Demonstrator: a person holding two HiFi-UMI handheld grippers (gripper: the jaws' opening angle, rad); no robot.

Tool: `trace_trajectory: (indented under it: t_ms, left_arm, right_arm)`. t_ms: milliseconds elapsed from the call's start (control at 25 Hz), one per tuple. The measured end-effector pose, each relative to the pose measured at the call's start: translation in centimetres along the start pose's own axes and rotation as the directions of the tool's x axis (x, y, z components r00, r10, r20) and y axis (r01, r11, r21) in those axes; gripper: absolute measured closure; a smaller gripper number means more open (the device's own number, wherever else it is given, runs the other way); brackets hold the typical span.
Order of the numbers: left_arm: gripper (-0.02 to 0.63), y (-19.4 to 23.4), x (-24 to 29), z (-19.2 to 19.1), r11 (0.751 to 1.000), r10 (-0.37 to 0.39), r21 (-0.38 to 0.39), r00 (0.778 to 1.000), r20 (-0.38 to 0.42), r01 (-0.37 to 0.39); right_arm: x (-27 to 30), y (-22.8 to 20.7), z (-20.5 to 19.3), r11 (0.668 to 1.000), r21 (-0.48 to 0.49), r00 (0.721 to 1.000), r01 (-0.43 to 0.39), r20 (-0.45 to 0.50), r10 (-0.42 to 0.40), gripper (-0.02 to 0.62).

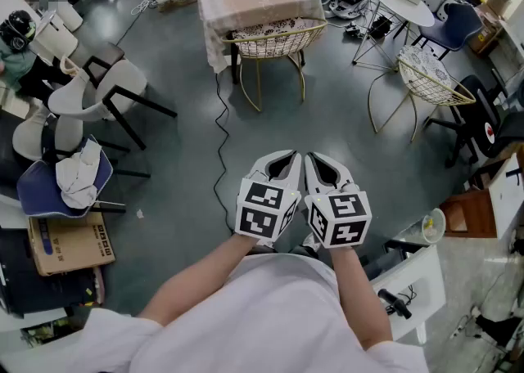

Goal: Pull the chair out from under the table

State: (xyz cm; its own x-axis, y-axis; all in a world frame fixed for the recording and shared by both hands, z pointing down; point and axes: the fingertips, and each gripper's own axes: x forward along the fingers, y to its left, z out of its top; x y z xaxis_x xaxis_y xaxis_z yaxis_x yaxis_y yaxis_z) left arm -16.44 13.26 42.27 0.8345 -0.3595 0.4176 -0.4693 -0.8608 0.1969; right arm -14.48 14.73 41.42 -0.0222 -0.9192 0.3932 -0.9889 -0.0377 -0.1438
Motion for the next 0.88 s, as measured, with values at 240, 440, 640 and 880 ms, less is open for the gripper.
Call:
trace_trajectory:
  t_ms: [240,440,640,880]
  left_arm:
    - [0.601,1.5,-0.6,0.0,1.000,-0.016,-0.005,1.000,0.008,0.016]
    - [0.601,3.0,-1.0,0.0,1.000,-0.028,-0.008,1.000,0.012,0.028]
    - [0.601,4.9,-1.4,0.0,1.000,-0.026,-0.016,1.000,0.016,0.026]
    - [0.601,6.0,-0.7,0.3,1.000,-0.015,-0.025,1.000,0.016,0.016]
  right_arm:
    - [1.0,1.0,0.3,1.000,0.015,1.000,0.023,0.013,-0.023,0.592]
    - [2.1,2.0,0.5,0.999,0.011,0.999,0.045,0.015,-0.045,0.592]
    - [3.4,3.3,0.6,0.999,0.004,0.999,0.045,0.011,-0.045,0.592]
    - [4.7,3.2,0.9,0.999,0.005,0.999,0.035,0.009,-0.035,0.592]
